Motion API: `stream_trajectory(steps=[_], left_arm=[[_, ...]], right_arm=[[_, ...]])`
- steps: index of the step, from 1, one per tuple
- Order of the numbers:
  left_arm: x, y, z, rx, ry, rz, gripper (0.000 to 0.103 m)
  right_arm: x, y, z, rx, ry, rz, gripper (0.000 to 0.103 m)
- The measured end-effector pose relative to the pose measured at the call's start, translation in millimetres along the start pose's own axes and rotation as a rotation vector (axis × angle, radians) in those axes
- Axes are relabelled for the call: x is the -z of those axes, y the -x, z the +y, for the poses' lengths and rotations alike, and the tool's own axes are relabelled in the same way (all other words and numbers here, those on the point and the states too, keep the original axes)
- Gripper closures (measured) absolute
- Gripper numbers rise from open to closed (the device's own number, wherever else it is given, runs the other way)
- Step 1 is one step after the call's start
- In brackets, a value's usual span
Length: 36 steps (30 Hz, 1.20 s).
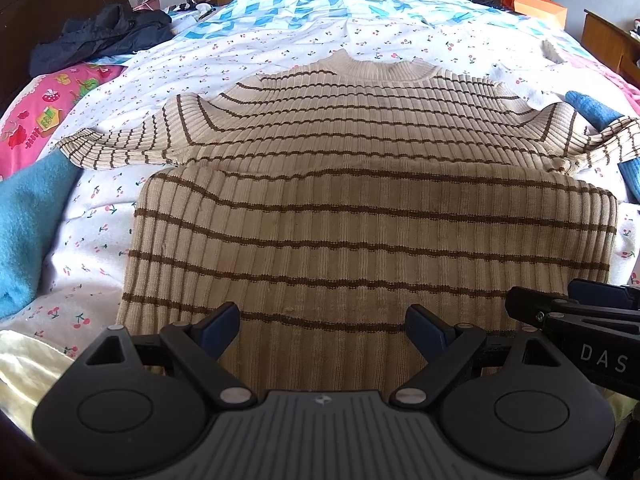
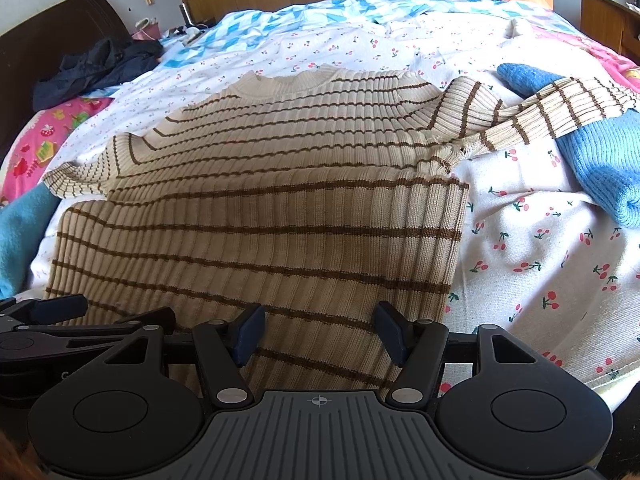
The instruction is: Fold small clothes
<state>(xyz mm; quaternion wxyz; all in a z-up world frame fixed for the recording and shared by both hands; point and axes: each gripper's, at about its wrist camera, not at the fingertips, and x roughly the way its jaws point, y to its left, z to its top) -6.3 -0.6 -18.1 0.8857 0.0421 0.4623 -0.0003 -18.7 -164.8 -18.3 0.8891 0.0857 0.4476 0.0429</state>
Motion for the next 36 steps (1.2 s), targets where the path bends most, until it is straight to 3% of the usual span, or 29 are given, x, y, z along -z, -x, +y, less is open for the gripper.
stream_trajectory(steps=[36], left_arm=[[0.4,3.7,-3.7,-0.006,-0.011,-0.014,0.009]], right_arm=[[1.9,4.1,-1.5,-0.004,-0.005,-0.023,0.041]])
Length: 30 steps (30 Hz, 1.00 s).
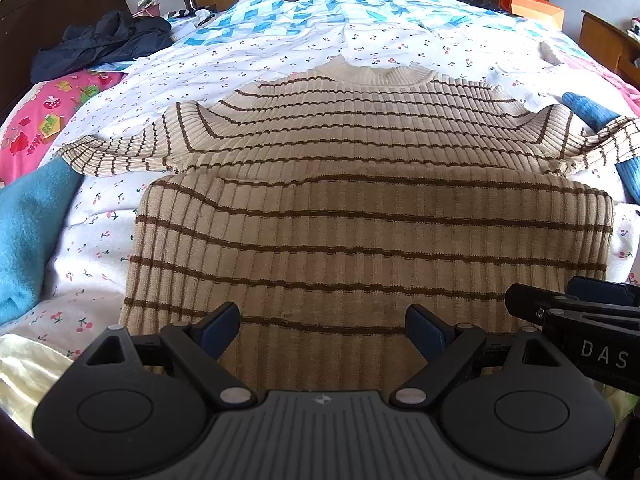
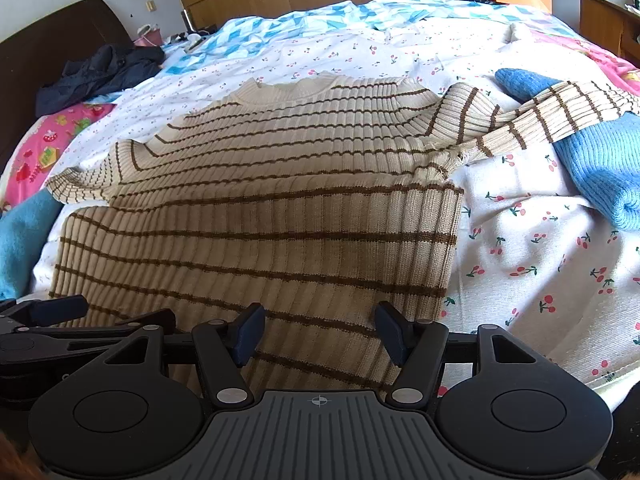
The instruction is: Fold small clothes
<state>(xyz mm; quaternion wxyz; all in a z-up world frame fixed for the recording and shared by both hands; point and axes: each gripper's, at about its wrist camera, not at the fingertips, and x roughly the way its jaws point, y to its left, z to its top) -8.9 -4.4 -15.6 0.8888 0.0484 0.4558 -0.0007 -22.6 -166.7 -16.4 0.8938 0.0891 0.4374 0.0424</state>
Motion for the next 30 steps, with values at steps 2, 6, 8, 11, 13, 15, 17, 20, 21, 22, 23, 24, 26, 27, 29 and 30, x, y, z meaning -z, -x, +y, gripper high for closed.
stream_trajectory(steps=[2,6,8,11,13,15,17,20,21,22,23,24,26,27,29,30], left_arm=[[-0.8,0.1,-0.5,-0.001,-0.006,-0.002,0.009],[-1.1,0.8,-1.2,-0.002,-0.011,-0.009,0.009],[-1.3,0.9,-1.0,0.000,-0.010,-0.009,0.009],[-1.9,1.4,-1.0,0.004,-0.013,-0.013,0.009],[-3.2,1.9,-1.5,0.009,-0.021,-0.018,0.009],[-4.9,3.0,-3.2,0.010,-0.034,-0.028,0.009],[-7.3,4.3,-5.2,0.012,-0.048,-0.040,0.009],[-12.5,5.7,-7.3,0.021,-0.058,-0.054,0.009],[-14.4,5.9,-7.5,0.026,-0.055,-0.056,0.009],[-16.0,6.0,-7.4,0.030,-0.051,-0.058,0.009],[-17.7,6.0,-8.0,0.032,-0.048,-0.061,0.009],[-18.7,6.0,-8.9,0.031,-0.050,-0.065,0.009],[-20.3,5.8,-10.4,0.028,-0.054,-0.070,0.009],[-20.9,5.6,-11.1,0.029,-0.055,-0.072,0.009],[-22.1,5.5,-11.8,0.031,-0.053,-0.074,0.009],[-22.9,5.5,-12.4,0.032,-0.052,-0.076,0.009]], right_arm=[[0.2,-0.1,-0.3,0.001,-0.002,0.000,0.041],[-0.5,0.4,-1.3,0.000,-0.006,-0.004,0.041],[-0.6,0.5,-1.8,-0.001,-0.007,-0.004,0.041],[-0.7,0.9,-1.9,-0.002,-0.008,-0.006,0.041],[-1.1,1.7,-2.8,-0.003,-0.011,-0.010,0.041],[-1.8,2.7,-4.4,-0.006,-0.019,-0.015,0.041],[-2.8,3.7,-6.1,-0.007,-0.024,-0.020,0.041],[-4.8,5.1,-9.2,-0.005,-0.035,-0.029,0.041],[-5.8,5.1,-10.7,-0.004,-0.042,-0.032,0.041],[-6.3,5.4,-11.5,-0.003,-0.045,-0.034,0.041],[-6.8,5.6,-12.5,-0.003,-0.049,-0.036,0.041],[-7.2,5.4,-13.2,-0.003,-0.053,-0.036,0.041],[-7.6,5.4,-14.7,-0.003,-0.058,-0.036,0.041],[-7.7,5.0,-15.3,-0.004,-0.059,-0.035,0.041],[-8.4,4.9,-16.2,-0.003,-0.064,-0.037,0.041],[-8.7,5.3,-17.1,-0.004,-0.065,-0.039,0.041]])
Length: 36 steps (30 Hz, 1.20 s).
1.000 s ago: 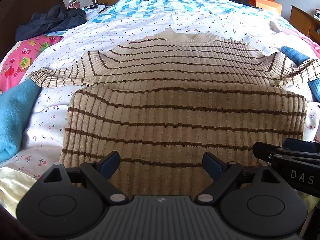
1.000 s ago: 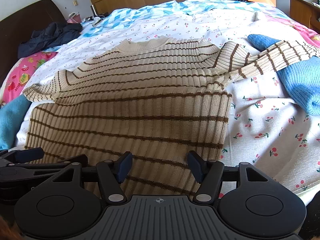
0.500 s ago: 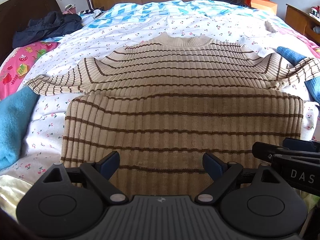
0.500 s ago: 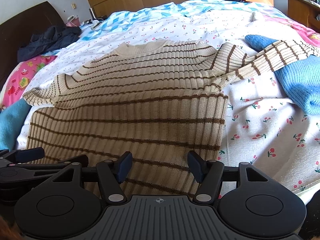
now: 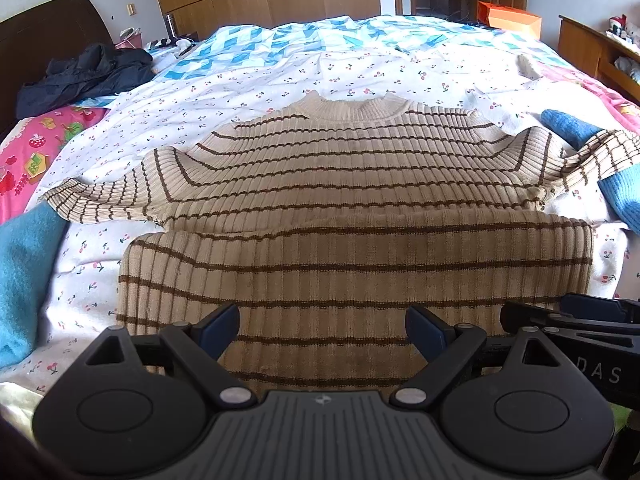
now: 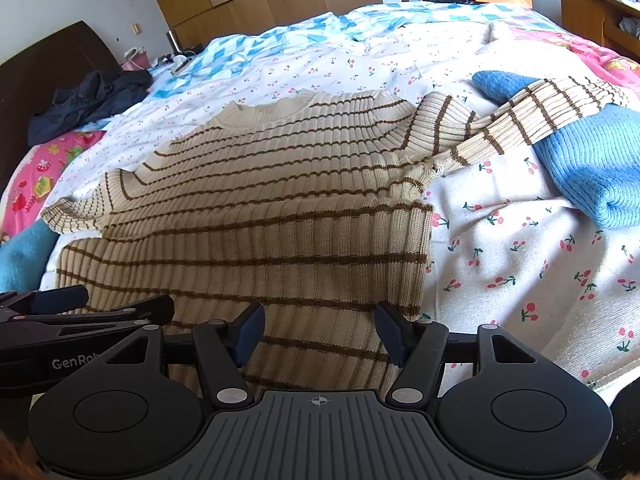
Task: Fold small clothes
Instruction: 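Grasp one sweater sleeve cuff with the right gripper and lift it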
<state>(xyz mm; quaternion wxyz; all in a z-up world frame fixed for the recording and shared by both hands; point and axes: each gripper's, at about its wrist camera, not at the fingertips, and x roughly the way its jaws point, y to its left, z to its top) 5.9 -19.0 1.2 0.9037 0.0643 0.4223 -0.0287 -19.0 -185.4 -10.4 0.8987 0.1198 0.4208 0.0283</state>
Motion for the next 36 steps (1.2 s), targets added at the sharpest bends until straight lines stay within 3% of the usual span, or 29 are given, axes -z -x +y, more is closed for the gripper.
stream_trajectory(steps=[6,11,15,22,27,36], left_arm=[[-16.7,-0.8,-9.8,0.035,-0.022,-0.022,0.009],[-47.3,1.1,-32.8,0.099,-0.050,-0.076,0.009],[-72.2,3.3,-54.4,0.153,-0.072,-0.124,0.009],[-100.1,-2.3,-89.1,0.218,-0.106,-0.160,0.009],[-104.9,-12.9,-105.4,0.230,-0.122,-0.146,0.009],[-104.6,-25.8,-110.9,0.259,-0.094,-0.115,0.009]], right_arm=[[-9.4,2.8,-10.0,-0.003,-0.034,-0.014,0.041],[-32.8,16.1,-38.9,0.005,-0.114,-0.085,0.042],[-62.8,37.8,-89.2,0.068,-0.226,-0.199,0.042],[-105.3,46.9,-193.6,0.188,-0.453,-0.305,0.041],[-122.9,29.3,-237.9,0.171,-0.575,-0.302,0.048],[-152.8,2.5,-256.1,0.237,-0.582,-0.248,0.055]])
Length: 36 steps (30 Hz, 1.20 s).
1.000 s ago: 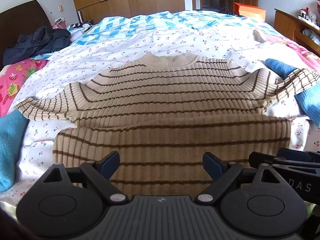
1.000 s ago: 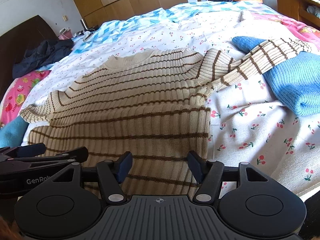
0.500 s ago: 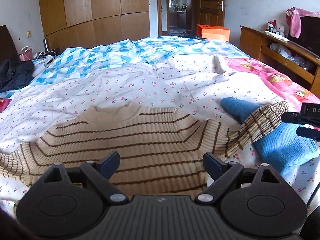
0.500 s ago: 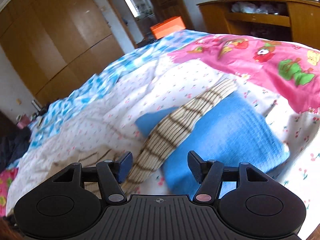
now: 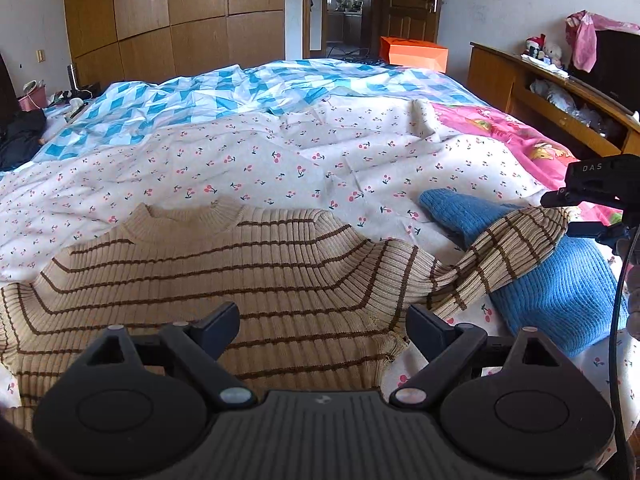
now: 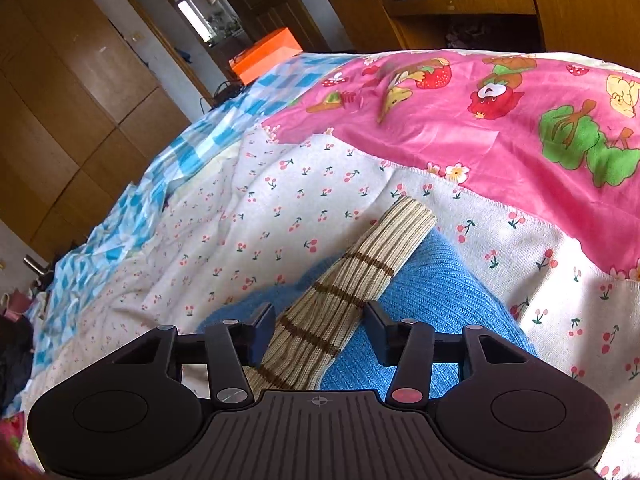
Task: Fold small clothes
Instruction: 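Grasp one sweater sleeve cuff with the right gripper and lift it, then carry the sleeve across the sweater body with the right gripper and release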
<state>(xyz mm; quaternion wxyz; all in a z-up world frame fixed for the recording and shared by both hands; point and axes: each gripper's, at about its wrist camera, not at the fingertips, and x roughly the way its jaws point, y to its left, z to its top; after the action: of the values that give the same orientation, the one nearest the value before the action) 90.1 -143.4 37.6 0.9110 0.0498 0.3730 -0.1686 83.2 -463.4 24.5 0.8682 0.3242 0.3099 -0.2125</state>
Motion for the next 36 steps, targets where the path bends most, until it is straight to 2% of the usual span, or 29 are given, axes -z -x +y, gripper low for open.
stream_trajectory(steps=[9,11,14,16,19,24,27,28,31,34,36], left_arm=[[9.3,-2.1,4.0,0.017,0.019,0.012,0.009],[9.4,-3.3,4.9,0.024,0.027,0.010,0.009],[8.7,-6.7,4.8,0.037,0.034,0.014,0.009],[9.4,-8.0,5.0,0.047,0.041,0.018,0.009],[11.4,-9.0,5.4,0.058,0.045,0.023,0.009],[15.0,-11.3,7.0,0.074,0.057,0.036,0.009],[14.5,-10.0,6.4,0.082,0.066,0.032,0.009],[14.2,-8.1,6.9,0.086,0.068,0.025,0.009],[13.1,-0.4,11.9,0.085,0.066,-0.008,0.009],[12.6,7.6,24.0,0.073,0.085,-0.036,0.009],[12.5,13.0,37.2,0.065,0.120,-0.051,0.009]], right_arm=[[-11.0,11.1,15.0,0.073,0.079,-0.059,0.054],[-14.6,10.2,15.9,0.061,0.079,-0.039,0.054],[-19.7,-2.8,12.1,0.038,0.037,0.042,0.055],[-22.4,-16.3,3.9,0.020,-0.028,0.111,0.060],[-22.9,-25.6,-5.0,0.043,-0.068,0.136,0.067],[-20.6,-24.6,2.7,0.077,0.013,0.147,0.075],[-23.0,-27.7,2.9,0.080,0.027,0.168,0.085],[-23.7,-25.5,2.6,0.066,0.016,0.168,0.089],[-25.0,-7.4,5.1,-0.021,-0.014,0.136,0.091],[-25.5,16.4,20.4,-0.162,-0.050,0.107,0.092],[-26.5,35.1,45.3,-0.258,-0.029,0.074,0.092]])
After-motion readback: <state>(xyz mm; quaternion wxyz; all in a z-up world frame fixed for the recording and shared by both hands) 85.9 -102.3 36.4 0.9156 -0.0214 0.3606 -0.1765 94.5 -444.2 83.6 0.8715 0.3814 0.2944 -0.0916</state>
